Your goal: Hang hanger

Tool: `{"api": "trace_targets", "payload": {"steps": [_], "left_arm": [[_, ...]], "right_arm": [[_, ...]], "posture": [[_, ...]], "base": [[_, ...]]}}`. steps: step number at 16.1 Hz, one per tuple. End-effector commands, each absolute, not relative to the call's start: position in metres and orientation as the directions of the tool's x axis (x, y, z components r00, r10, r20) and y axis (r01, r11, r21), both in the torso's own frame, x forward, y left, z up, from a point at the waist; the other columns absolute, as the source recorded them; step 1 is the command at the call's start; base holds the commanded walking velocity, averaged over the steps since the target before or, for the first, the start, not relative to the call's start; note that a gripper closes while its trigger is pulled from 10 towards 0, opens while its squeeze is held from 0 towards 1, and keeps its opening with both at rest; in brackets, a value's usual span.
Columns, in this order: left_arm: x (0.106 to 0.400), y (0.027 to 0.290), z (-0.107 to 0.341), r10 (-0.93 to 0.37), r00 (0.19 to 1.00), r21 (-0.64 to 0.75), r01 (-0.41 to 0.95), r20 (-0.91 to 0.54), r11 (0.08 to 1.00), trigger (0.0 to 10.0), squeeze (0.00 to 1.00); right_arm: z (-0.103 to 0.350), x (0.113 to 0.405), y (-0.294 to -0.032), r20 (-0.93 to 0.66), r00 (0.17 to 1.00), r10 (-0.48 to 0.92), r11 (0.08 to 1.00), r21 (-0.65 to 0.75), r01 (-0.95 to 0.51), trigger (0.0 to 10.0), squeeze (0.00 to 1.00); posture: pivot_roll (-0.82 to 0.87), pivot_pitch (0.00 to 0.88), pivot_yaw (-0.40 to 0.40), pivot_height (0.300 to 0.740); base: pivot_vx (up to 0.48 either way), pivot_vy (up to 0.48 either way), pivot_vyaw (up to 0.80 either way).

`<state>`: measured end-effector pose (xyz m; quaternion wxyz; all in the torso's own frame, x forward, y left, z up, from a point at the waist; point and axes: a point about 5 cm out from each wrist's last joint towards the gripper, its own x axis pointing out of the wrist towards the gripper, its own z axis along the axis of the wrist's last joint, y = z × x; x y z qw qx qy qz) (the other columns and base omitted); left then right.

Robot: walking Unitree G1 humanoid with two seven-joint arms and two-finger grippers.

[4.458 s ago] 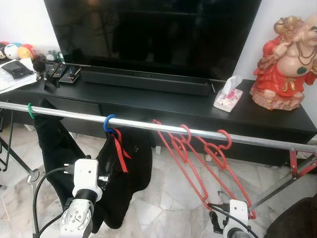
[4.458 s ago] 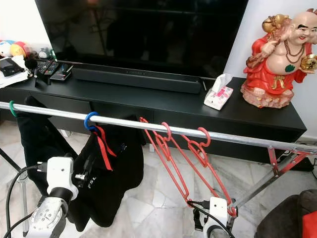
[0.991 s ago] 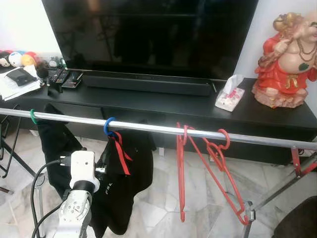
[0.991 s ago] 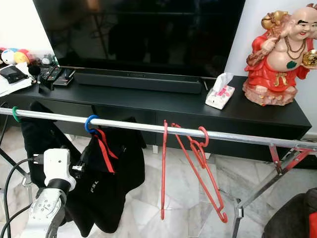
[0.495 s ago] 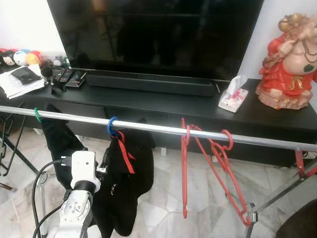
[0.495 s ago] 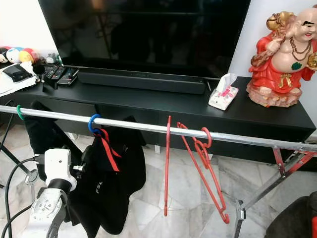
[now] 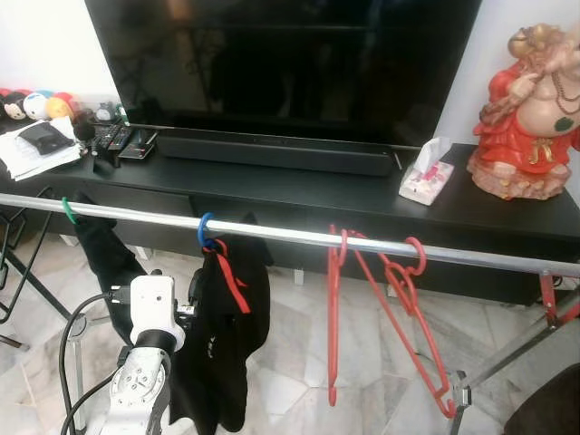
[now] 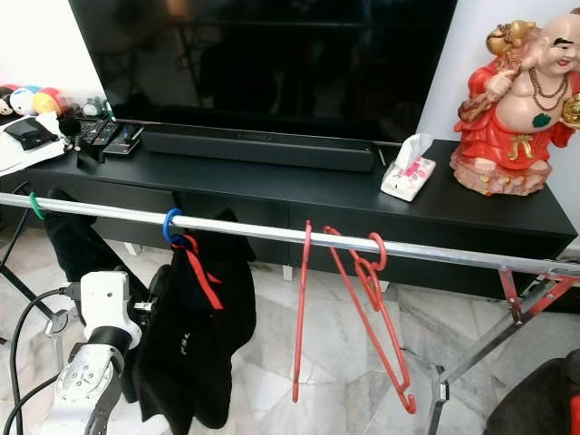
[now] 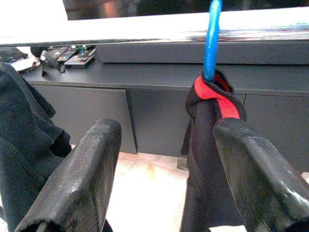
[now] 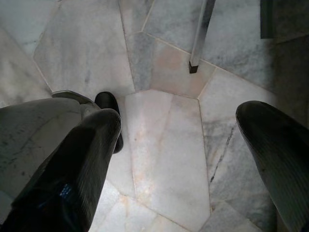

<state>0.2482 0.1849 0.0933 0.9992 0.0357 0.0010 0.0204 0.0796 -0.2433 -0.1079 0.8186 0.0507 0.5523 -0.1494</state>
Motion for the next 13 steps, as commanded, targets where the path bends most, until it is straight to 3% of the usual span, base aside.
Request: {"api": "trace_targets", "payload": {"steps": [1, 13], "left_arm": [[0.2483, 0.1863, 0.0974, 0.048, 0.999, 0.073, -0.049, 0.008, 0.996, 10.0, 0.0], [0.2484, 0.1859, 0.0964, 0.046, 0.999, 0.068, -0.046, -0.004, 0.997, 10.0, 0.0]], "right_arm": [[-0.1074, 0.0801, -0.2443, -0.917, 0.354, -0.187, 0.953, -0.082, 0.293, 10.0, 0.0], [-0.1073, 0.0815, -0.2434, -0.917, 0.358, -0.176, 0.956, -0.072, 0.285, 10.0, 0.0]], "posture": [[-0.03, 0.0, -0.023, 0.74], [-0.03, 0.0, -0.024, 0.74]], "base": [[0.0, 0.24, 0.0], [0.0, 0.281, 0.0]]}}
